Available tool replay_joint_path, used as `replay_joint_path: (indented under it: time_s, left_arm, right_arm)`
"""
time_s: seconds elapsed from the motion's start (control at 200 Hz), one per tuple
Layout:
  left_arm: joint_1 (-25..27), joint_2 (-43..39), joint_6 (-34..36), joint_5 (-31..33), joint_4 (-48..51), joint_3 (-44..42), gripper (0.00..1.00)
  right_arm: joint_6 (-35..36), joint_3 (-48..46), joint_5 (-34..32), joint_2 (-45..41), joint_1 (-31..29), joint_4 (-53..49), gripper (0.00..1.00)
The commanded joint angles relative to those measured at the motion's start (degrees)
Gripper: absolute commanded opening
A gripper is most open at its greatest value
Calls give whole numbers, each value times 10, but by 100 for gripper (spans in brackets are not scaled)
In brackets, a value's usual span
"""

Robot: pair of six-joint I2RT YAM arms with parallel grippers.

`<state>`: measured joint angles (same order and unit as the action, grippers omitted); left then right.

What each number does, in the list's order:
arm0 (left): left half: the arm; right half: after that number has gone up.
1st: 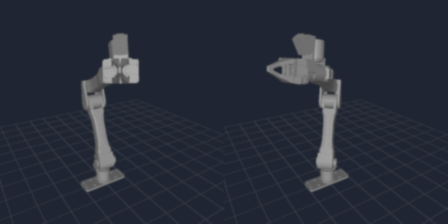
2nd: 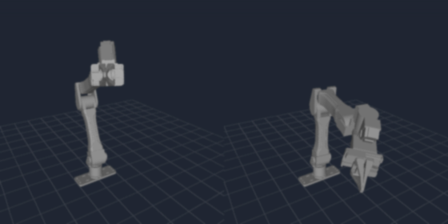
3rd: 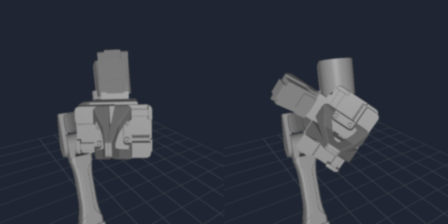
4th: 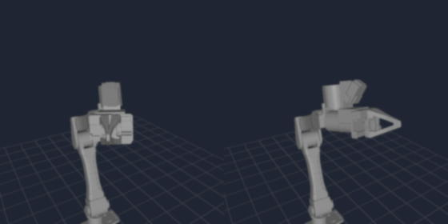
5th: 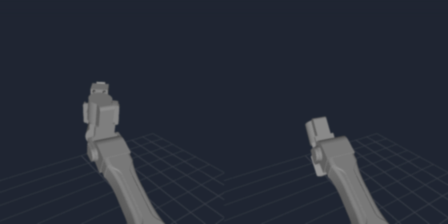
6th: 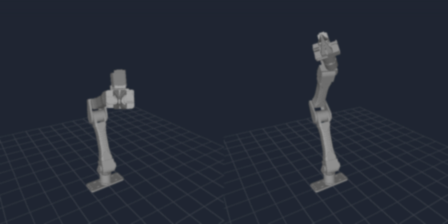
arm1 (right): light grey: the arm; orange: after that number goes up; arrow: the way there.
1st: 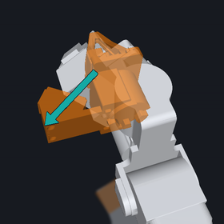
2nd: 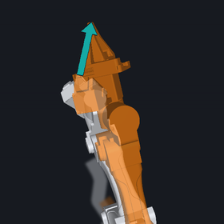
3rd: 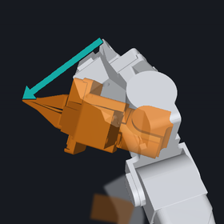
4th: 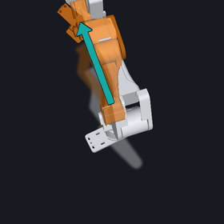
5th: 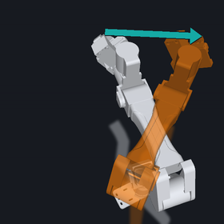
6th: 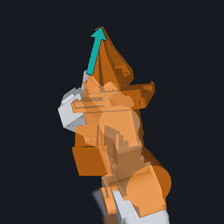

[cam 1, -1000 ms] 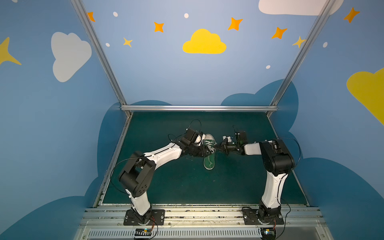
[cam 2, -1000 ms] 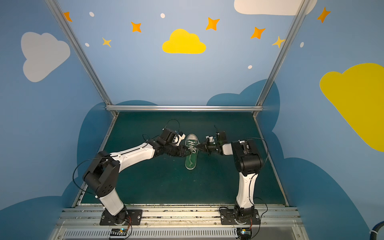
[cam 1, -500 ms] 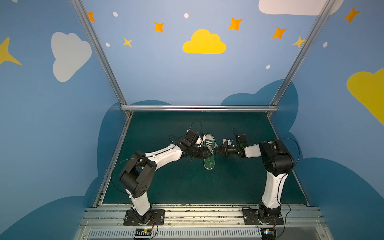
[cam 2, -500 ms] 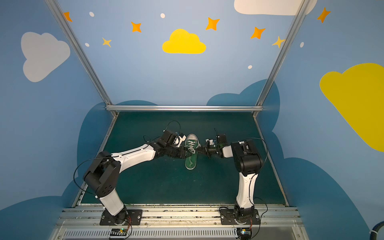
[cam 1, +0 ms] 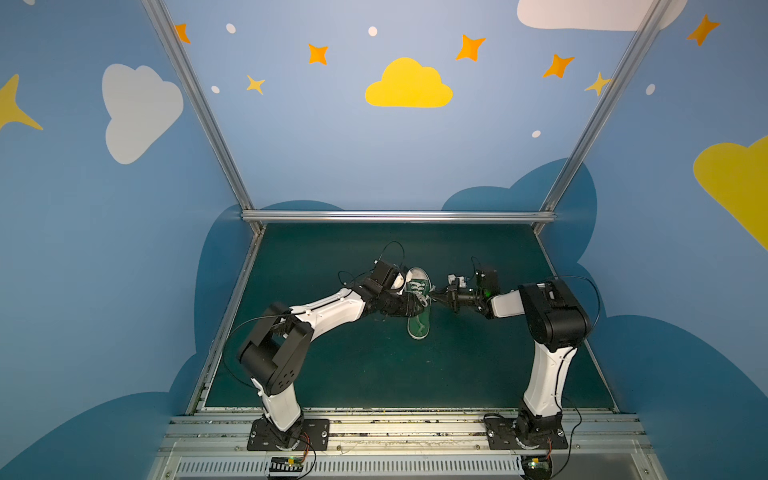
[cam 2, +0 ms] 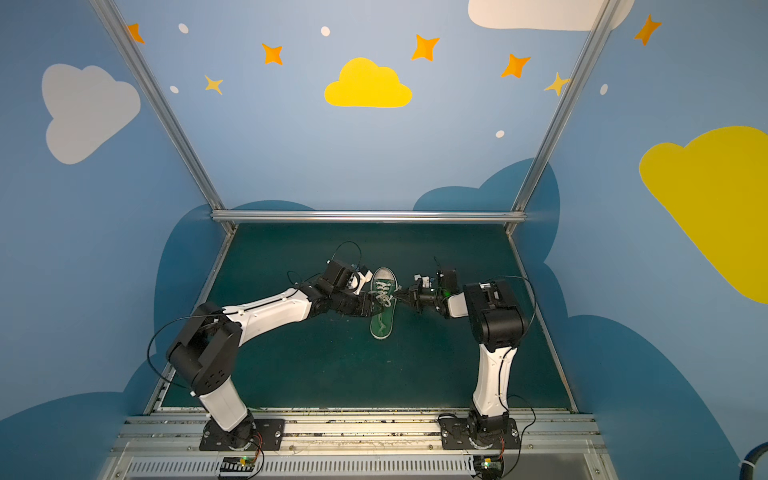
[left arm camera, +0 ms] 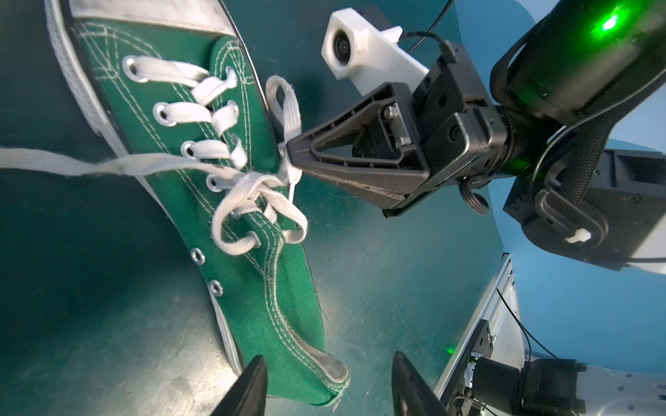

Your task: Tie the shoes

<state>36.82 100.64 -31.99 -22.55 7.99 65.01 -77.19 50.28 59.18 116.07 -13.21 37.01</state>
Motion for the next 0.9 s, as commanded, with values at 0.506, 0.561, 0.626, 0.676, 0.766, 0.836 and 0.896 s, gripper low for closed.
replay_joint_path:
  time_s: [0.506, 0.561, 0.626, 0.676, 0.766, 0.836, 0.896]
  left_arm:
    - [3, 20, -4, -14, -16, -9, 55]
    - [2, 21, -5, -15, -17, -9, 55]
    - [4, 23, -5, -16, -19, -8, 54]
    - [2, 25, -7, -17, -21, -8, 54]
    - [5, 29, -8, -18, -23, -6, 54]
    - [4, 33, -8, -21, -24, -4, 54]
    - [6, 37, -9, -22, -26, -2, 53]
  right_arm:
    - [-25, -22, 32, 28, -11, 61, 0]
    - [-26, -24, 35, 28, -12, 62, 0]
    - [-25, -24, 38, 29, -13, 63, 0]
    - [-26, -26, 40, 30, -13, 64, 0]
    - [-29, -28, 41, 29, -13, 71, 0]
    - [-29, -29, 44, 28, -14, 72, 0]
    - [-30, -29, 47, 29, -14, 72, 0]
